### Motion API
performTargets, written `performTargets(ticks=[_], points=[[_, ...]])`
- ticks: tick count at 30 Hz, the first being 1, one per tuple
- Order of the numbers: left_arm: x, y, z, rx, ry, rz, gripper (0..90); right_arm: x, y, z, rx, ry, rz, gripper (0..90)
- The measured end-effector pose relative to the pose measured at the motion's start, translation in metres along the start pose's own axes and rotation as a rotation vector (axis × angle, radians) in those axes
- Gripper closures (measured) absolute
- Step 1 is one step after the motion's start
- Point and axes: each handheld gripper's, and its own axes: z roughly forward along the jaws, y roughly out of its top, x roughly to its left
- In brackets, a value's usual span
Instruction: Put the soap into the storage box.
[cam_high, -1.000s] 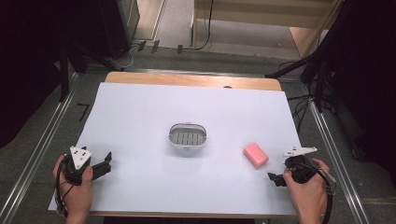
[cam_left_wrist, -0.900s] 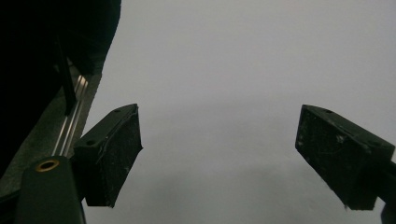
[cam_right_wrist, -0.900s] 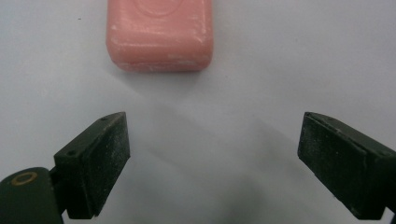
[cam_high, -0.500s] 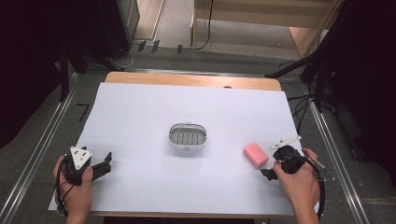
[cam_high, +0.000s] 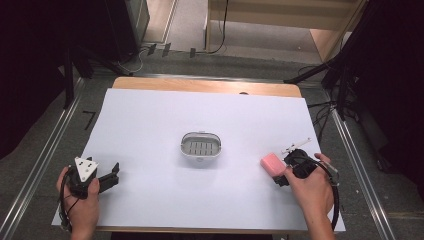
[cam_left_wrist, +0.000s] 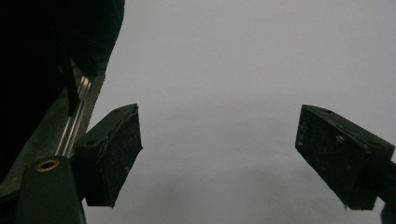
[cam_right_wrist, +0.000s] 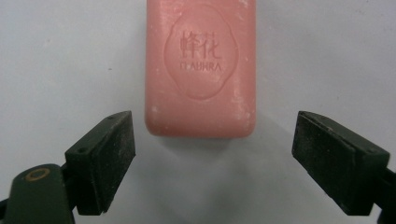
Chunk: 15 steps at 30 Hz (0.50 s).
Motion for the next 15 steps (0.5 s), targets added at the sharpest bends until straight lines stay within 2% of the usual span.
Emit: performTargets(ticks=[6, 15], points=[[0.000, 0.000, 0.000, 0.000, 0.000, -0.001, 15.2, 0.002, 0.015, 0.004, 0.010, -0.003, -0.003, 14.6], [0.000, 0.000, 0.000, 0.003, -0.002, -0.008, 15.2, 0.001, 0.028, 0.010, 0.028, 0.008, 0.012, 18.0]])
